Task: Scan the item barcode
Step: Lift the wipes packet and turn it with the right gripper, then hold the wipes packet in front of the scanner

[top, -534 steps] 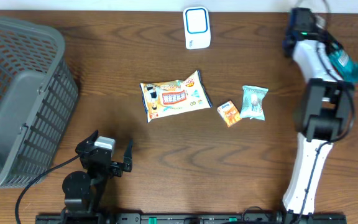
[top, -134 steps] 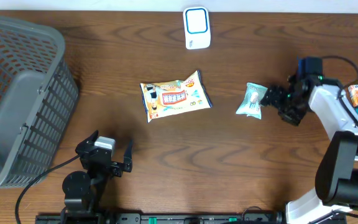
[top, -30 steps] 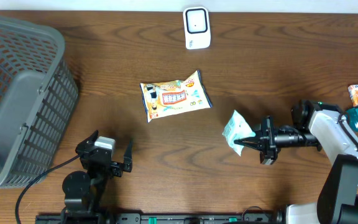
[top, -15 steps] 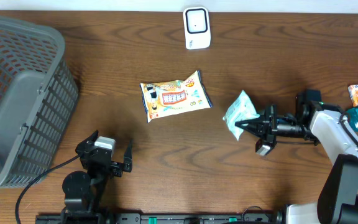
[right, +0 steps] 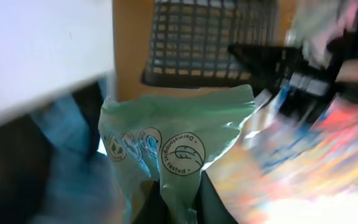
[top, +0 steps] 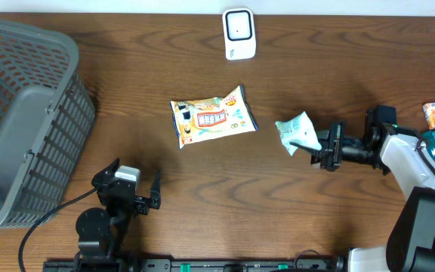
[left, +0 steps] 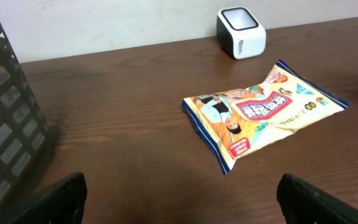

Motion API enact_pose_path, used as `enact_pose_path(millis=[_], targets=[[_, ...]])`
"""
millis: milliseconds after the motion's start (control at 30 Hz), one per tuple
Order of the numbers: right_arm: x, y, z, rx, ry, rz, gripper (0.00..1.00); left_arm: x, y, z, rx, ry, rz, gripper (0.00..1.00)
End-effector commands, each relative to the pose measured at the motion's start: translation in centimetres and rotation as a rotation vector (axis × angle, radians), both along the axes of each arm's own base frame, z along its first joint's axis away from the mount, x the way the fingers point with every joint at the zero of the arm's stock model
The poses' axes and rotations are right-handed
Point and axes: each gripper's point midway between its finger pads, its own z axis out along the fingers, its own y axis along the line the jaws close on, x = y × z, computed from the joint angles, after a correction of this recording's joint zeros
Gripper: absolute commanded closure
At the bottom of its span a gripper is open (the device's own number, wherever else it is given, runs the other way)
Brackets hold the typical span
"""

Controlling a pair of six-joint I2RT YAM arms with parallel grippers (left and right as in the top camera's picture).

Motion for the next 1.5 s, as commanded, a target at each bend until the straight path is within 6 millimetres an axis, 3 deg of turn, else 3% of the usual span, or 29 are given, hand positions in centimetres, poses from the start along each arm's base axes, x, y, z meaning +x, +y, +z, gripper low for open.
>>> enact_pose_path(millis=[0, 233, 267, 367, 467, 700, 900, 1033, 1067, 1233, 1367, 1467], targets=[[0.1, -0.2, 1.2, -0.052, -0.518, 0.008, 0.98, -0.2, -0.1, -1.1, 0.013, 0.028, -0.012, 0.02], [-0.7, 0.0, 1.3, -0.178, -1.142, 0.032, 0.98, -0.2, -0.1, -1.1, 0.013, 0.028, -0.012, 0.02], [-1.0, 0.1, 0.9, -0.237, -1.348, 0.062, 0.98, -0.2, -0.1, -1.1, 0.013, 0.028, -0.012, 0.02], [-1.7, 0.4, -0.9, -0.338, -1.548, 0.186, 0.99, -0.2, -0.1, -1.1, 0.013, 0.028, -0.012, 0.02], [-2.4, 1.2, -1.1, -0.353, -1.822, 0.246, 0.99, -0.2, -0.1, -1.1, 0.013, 0.028, -0.012, 0.02], [-3.0, 3.4, 1.6, -0.295, -2.46, 0.137, 0.99, -0.2, -0.1, -1.1, 0.013, 0.028, -0.012, 0.02], [-3.1, 4.5, 2.7, -0.282, -2.75, 0.137, 0.99, -0.2, -0.1, -1.1, 0.013, 0.028, -0.012, 0.02], [-3.5, 5.1, 5.3, -0.29, -3.082, 0.112, 0.99, -0.2, -0.1, -1.1, 0.013, 0.028, -0.012, 0.02], [-3.7, 5.3, 6.2, 0.283, 3.093, -0.1, 0.99, -0.2, -0.1, -1.1, 0.013, 0.028, -0.012, 0.02], [-4.8, 5.7, 11.5, 0.241, 2.726, -0.033, 0.99, -0.2, -0.1, -1.1, 0.013, 0.028, -0.012, 0.02], [-6.0, 5.7, 14.2, 0.233, 2.51, 0.001, 0.99, -0.2, -0.1, -1.1, 0.013, 0.028, -0.012, 0.02], [-6.9, 5.4, 15.3, 0.244, 2.456, 0.004, 0.99, -0.2, -0.1, -1.1, 0.013, 0.028, -0.012, 0.02]])
